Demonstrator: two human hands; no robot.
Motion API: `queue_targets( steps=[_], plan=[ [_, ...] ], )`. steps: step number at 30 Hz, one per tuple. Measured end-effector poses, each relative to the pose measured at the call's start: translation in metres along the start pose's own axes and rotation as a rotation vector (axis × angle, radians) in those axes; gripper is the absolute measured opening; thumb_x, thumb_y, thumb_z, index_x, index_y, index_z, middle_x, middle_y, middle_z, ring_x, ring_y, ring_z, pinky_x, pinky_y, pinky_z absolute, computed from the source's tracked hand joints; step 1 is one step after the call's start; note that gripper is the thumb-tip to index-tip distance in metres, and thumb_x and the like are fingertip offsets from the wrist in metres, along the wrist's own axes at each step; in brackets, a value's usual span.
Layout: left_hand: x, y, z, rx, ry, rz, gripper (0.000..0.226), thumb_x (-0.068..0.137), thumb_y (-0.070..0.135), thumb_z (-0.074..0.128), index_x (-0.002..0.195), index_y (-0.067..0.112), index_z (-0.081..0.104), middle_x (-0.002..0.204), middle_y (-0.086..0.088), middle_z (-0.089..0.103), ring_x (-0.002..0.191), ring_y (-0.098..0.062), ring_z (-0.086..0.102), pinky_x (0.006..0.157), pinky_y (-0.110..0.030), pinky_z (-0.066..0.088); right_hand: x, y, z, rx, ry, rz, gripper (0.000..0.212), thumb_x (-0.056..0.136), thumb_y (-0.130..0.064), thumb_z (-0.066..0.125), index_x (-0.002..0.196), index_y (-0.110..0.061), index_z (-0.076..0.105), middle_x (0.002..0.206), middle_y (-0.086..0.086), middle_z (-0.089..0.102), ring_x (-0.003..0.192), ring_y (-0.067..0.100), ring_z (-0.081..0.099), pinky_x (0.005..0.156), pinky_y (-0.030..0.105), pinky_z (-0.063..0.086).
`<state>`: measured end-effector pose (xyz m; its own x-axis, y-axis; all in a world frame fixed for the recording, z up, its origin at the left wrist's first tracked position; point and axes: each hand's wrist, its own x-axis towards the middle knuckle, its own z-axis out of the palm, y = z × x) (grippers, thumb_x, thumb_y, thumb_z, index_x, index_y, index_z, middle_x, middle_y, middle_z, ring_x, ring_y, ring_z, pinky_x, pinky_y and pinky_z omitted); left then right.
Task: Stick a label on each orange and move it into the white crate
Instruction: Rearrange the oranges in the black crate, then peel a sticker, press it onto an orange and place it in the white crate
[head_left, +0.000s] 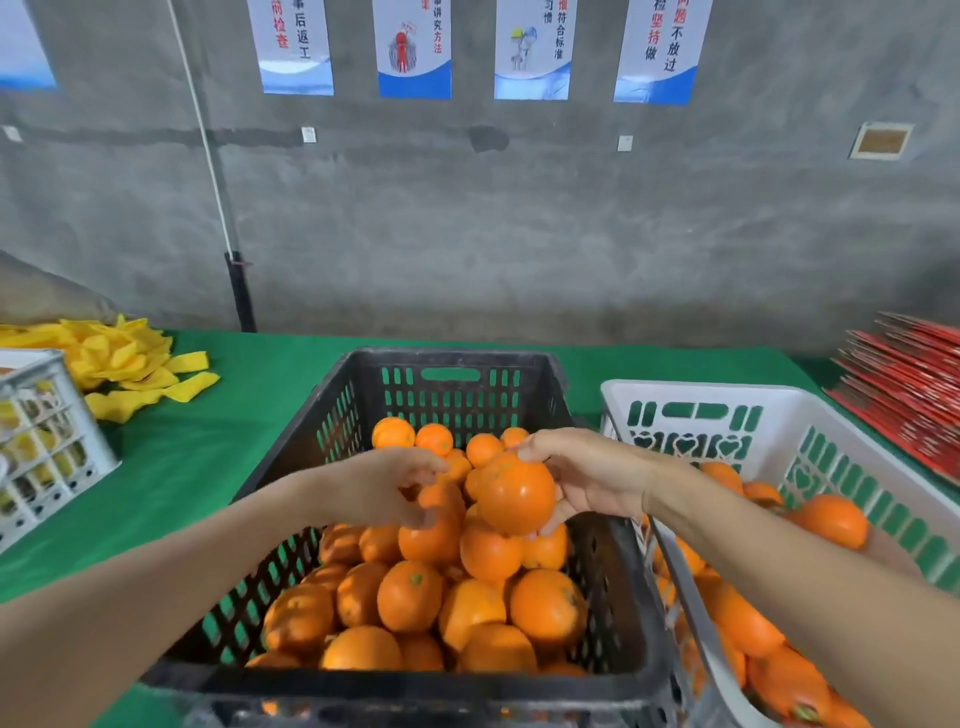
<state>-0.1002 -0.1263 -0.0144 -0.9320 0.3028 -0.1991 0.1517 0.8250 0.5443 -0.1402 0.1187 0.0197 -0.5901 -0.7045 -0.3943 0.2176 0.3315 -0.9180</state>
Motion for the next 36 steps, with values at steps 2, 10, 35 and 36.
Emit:
queue_targets(
  steps=[2,10,35,36],
  plan=[
    [-0.018,0.029,0.003,-0.139,0.015,0.060,0.050,0.083,0.011,0.073,0.127,0.027,0.055,0.125,0.004,0.062,0.116,-0.012,0.059,0.098,-0.038,0.050,-0.016,0.004,0.002,0.117,-0.051,-0.004,0.059,0.078,-0.033,0.056,0.129,-0.007,0.045,0.118,0.025,0.061,0.085,0.039,0.066,0.063,0.036,0.058],
    [-0.069,0.149,0.051,-0.886,0.069,0.058,0.053,0.077,0.052,0.066,0.117,0.018,0.059,0.102,-0.009,0.073,0.090,-0.024,0.071,0.076,-0.032,0.058,-0.097,0.011,0.014,-0.111,0.113,-0.317,0.048,0.070,-0.008,0.071,0.114,-0.016,0.052,0.105,0.007,0.058,0.091,0.019,0.060,0.075,0.031,0.050],
    [-0.103,0.200,0.204,-1.311,0.211,-0.173,0.066,0.060,0.012,0.076,0.122,0.003,0.055,0.118,-0.019,0.065,0.107,-0.033,0.065,0.078,-0.034,0.058,-0.133,0.258,0.052,-1.155,-0.141,0.143,0.050,0.088,-0.037,0.061,0.124,-0.002,0.056,0.120,0.017,0.055,0.110,0.026,0.048,0.093,0.034,0.041],
    [-0.104,0.198,0.205,-1.301,0.205,-0.185,0.071,0.057,0.014,0.079,0.122,0.004,0.055,0.119,-0.019,0.065,0.108,-0.034,0.064,0.080,-0.034,0.058,-0.130,0.260,0.056,-1.142,-0.131,0.131,0.041,0.086,-0.032,0.065,0.110,0.001,0.063,0.106,0.016,0.059,0.096,0.025,0.050,0.081,0.031,0.042]
  ],
)
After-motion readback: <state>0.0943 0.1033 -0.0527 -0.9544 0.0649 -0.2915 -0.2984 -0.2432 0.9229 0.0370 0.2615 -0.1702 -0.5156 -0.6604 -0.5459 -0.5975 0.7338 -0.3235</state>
